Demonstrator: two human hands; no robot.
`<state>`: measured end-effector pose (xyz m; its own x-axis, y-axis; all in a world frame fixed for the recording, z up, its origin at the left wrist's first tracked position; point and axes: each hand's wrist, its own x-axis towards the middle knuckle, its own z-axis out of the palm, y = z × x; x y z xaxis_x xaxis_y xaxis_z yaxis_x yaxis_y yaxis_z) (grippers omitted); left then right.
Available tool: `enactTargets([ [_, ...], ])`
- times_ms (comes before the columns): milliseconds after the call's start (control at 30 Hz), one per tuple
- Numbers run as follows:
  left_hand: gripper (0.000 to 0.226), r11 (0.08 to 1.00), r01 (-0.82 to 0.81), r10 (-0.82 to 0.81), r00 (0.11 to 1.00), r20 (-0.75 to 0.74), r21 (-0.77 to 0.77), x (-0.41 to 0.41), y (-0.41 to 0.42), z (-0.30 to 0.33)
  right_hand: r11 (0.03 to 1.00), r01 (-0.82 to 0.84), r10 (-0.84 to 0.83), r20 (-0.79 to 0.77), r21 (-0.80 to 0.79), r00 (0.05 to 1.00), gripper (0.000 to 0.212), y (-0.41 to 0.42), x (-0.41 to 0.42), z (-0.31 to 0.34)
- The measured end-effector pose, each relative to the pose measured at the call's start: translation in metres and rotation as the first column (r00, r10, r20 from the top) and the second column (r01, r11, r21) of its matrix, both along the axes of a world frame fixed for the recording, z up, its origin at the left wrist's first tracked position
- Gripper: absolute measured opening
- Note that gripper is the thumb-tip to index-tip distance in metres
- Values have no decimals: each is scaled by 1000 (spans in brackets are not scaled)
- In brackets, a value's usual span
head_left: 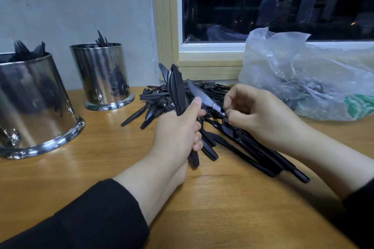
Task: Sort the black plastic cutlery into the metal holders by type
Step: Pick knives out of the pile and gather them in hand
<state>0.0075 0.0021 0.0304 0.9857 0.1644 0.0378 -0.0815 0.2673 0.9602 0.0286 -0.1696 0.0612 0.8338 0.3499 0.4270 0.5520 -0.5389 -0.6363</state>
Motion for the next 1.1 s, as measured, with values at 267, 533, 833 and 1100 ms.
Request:
enactTargets([
  [267,25,995,7,-15,997,82,102,-2,-2,3,998,-64,63,-69,-24,996,13,-5,0,5],
  [533,32,917,-96,-17,960,278,388,-11,-12,5,630,78,-280,-133,-773,951,47,-32,4,17],
  [833,22,869,84,-169,976,134,487,-15,-17,-4,576,149,-352,-79,-804,933,51,-17,-3,13],
  [1100,20,928,82,-139,981,134,362,-13,-13,0,584,170,-342,-51,-794,938,38,-12,-5,9],
])
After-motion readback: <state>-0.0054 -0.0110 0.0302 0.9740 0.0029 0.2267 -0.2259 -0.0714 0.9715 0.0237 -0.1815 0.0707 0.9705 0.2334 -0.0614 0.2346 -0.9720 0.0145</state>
